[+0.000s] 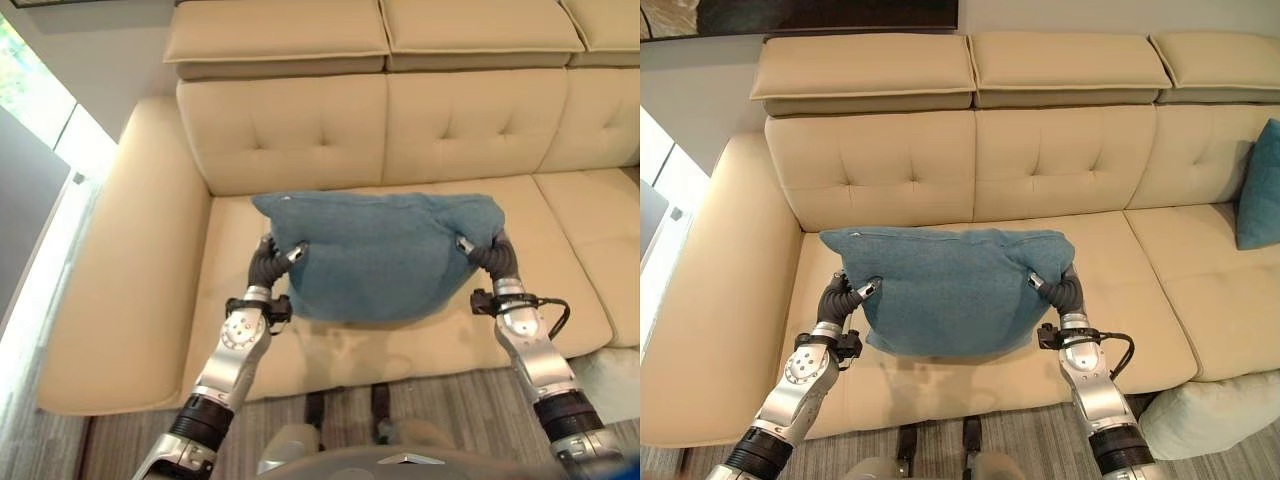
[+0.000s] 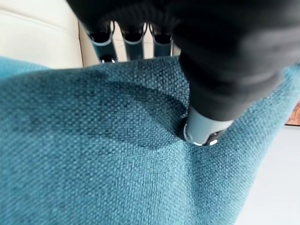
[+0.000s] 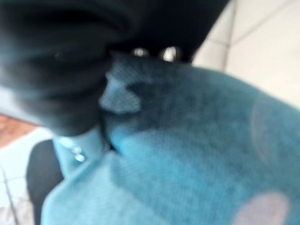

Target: Pick up all the scattered cushions and arrange them neatly on the sofa.

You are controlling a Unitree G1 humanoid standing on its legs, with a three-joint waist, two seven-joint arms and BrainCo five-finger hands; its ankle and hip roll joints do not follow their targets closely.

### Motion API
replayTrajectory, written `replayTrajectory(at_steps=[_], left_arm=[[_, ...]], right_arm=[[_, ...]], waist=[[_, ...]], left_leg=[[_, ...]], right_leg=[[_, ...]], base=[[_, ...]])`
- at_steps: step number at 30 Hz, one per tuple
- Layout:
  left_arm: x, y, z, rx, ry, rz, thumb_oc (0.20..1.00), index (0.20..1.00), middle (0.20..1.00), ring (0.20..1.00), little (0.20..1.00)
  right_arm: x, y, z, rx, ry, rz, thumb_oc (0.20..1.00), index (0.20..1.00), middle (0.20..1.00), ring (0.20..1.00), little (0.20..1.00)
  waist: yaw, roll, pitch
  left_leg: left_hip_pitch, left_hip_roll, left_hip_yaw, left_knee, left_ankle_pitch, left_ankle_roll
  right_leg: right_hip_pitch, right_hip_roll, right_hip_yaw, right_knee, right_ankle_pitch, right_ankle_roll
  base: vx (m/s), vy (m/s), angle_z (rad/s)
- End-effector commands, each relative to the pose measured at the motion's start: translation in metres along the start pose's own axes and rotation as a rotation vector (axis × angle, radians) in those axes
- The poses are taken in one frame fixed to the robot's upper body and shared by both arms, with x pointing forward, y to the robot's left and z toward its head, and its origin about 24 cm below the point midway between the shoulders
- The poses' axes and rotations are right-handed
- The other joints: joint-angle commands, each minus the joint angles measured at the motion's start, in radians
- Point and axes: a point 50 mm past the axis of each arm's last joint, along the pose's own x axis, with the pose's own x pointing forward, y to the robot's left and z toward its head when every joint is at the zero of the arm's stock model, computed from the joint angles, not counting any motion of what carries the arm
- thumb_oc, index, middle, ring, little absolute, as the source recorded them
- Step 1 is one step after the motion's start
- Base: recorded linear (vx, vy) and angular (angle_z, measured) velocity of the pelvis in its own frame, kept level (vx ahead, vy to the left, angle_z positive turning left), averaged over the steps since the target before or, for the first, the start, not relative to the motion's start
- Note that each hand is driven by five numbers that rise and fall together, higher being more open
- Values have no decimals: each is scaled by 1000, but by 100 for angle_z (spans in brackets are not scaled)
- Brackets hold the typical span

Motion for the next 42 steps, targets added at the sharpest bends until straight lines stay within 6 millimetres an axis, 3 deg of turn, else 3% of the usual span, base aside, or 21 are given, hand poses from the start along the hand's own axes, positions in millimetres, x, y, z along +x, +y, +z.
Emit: replayTrajectory(at_steps=[1, 6, 10, 14, 17, 19, 24, 31, 34, 40, 41, 42], left_arm=[[23, -8, 60, -39, -303, -10, 200, 200, 200, 200, 200], [47, -19, 81, -16, -362, 0, 200, 200, 200, 200, 200], [71, -20, 108, 54, -429, 0, 200, 200, 200, 200, 200], [91, -16, 143, 103, -510, 35, 200, 200, 200, 200, 200], [112, -13, 191, 160, -610, 85, 200, 200, 200, 200, 200], [113, -12, 201, 185, -641, 88, 200, 200, 200, 200, 200], [115, -17, 214, 193, -680, 85, 200, 200, 200, 200, 200], [118, -20, 218, 183, -683, 91, 200, 200, 200, 200, 200], [120, -20, 218, 189, -672, 95, 200, 200, 200, 200, 200], [127, -2, 235, 257, -679, 174, 200, 200, 200, 200, 200], [127, -2, 236, 256, -680, 174, 244, 244, 244, 244, 244], [130, 4, 240, 283, -669, 211, 504, 504, 504, 504, 504]], right_arm=[[21, -3, 45, 23, -221, -32, 200, 200, 200, 200, 200], [43, 6, 68, 20, -283, -36, 200, 200, 200, 200, 200], [71, 6, 97, -16, -347, -42, 200, 200, 200, 200, 200], [96, 1, 137, -37, -430, -77, 200, 200, 200, 200, 200], [115, 1, 186, -59, -536, -108, 200, 200, 200, 200, 200], [118, 1, 196, -67, -560, -110, 200, 200, 200, 200, 200], [121, 9, 211, -84, -593, -92, 200, 200, 200, 200, 200], [125, 15, 213, -85, -579, -81, 200, 200, 200, 200, 200], [129, 13, 212, -111, -560, -88, 200, 200, 200, 200, 200], [142, -9, 219, -325, -534, -185, 200, 200, 200, 200, 200], [142, -9, 219, -325, -534, -185, 200, 200, 200, 200, 200], [146, -15, 222, -379, -522, -224, 730, 730, 730, 730, 730]], waist=[[6, -57, -92], [11, -53, -59], [14, -43, -18], [19, -37, 13], [20, -30, 33], [21, -29, 39], [20, -36, 48], [26, -32, 69], [30, -33, 77], [41, -28, 98], [40, -28, 98], [42, -24, 104]], left_leg=[[16, -8, 29, 56, -111, -38], [-23, -1, 13, 60, -106, -44], [-125, -7, 3, 100, -100, -44], [-237, -16, 2, 158, -99, -46], [-340, -24, 5, 203, -101, -50], [-354, -26, 6, 206, -100, -50], [-377, -35, 8, 199, -90, -52], [-398, -39, 7, 209, -97, -53], [-419, -40, 6, 217, -95, -54], [-468, -40, -10, 206, -69, -56], [-468, -41, -10, 205, -69, -56], [-474, -42, -14, 200, -64, -57]], right_leg=[[-10, -70, 3, 67, -53, 100], [-38, -69, -11, 72, -60, 92], [-130, -72, -9, 98, -48, 93], [-224, -82, -2, 136, -39, 92], [-316, -96, 6, 167, -32, 96], [-328, -100, 7, 167, -28, 99], [-351, -108, 9, 156, -7, 108], [-369, -111, 8, 157, -8, 110], [-385, -114, 6, 161, -8, 111], [-440, -118, -2, 171, 5, 116], [-441, -118, -2, 172, 5, 116], [-450, -118, -4, 172, 1, 115]], base=[[35, -55, 15], [-10, -31, 14], [-100, 18, 13], [-110, 47, 3], [-65, 72, -3], [4, 49, -3], [29, 30, -4], [0, 0, 0], [-6, -9, 4], [-12, -7, 3], [-22, 7, 8], [-9, 1, 8]])
